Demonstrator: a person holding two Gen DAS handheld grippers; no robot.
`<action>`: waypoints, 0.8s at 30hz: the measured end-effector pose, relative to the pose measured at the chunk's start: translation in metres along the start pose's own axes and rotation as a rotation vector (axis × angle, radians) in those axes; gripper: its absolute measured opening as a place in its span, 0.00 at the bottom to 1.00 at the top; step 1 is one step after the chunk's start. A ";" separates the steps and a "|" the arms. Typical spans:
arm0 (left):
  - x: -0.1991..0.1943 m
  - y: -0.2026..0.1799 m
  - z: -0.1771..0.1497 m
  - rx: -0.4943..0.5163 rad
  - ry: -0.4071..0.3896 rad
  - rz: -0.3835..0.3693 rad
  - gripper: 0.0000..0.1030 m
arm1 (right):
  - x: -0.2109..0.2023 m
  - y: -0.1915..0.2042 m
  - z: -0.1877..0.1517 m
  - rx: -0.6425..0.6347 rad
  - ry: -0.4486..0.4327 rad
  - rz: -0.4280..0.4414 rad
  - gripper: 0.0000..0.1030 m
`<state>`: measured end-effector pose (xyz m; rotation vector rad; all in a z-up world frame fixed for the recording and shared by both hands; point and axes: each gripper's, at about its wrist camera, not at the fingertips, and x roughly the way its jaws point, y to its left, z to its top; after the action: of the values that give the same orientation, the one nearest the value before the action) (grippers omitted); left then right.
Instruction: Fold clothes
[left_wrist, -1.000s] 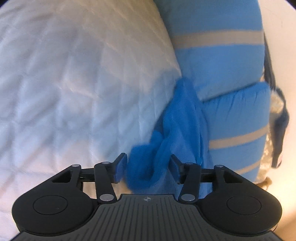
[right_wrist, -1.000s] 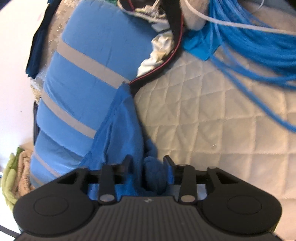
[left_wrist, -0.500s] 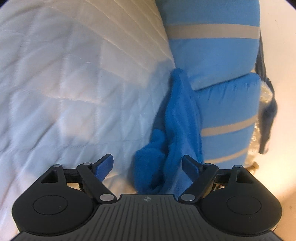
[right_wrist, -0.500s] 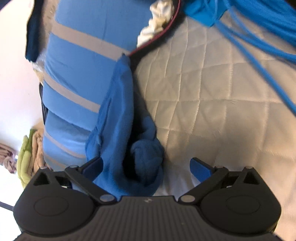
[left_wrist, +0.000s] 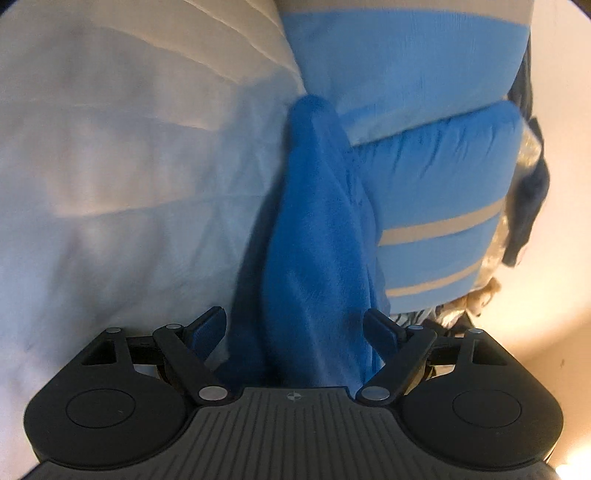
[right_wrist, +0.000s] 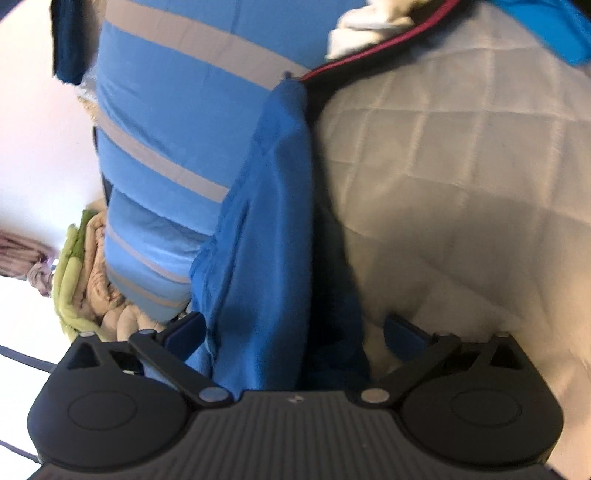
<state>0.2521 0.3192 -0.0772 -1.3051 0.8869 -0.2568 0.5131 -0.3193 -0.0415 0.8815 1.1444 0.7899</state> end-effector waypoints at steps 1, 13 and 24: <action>0.007 -0.003 0.002 0.014 0.014 0.003 0.79 | 0.004 0.001 0.004 -0.005 0.004 0.003 1.00; 0.030 -0.009 0.004 0.097 0.057 0.005 0.31 | 0.049 0.021 0.032 -0.158 0.142 0.017 0.74; 0.001 -0.079 -0.021 0.273 -0.012 0.162 0.17 | 0.021 0.064 0.008 -0.340 0.029 -0.015 0.22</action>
<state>0.2619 0.2807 -0.0061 -0.9767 0.9082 -0.2339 0.5209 -0.2737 0.0083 0.5782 1.0026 0.9538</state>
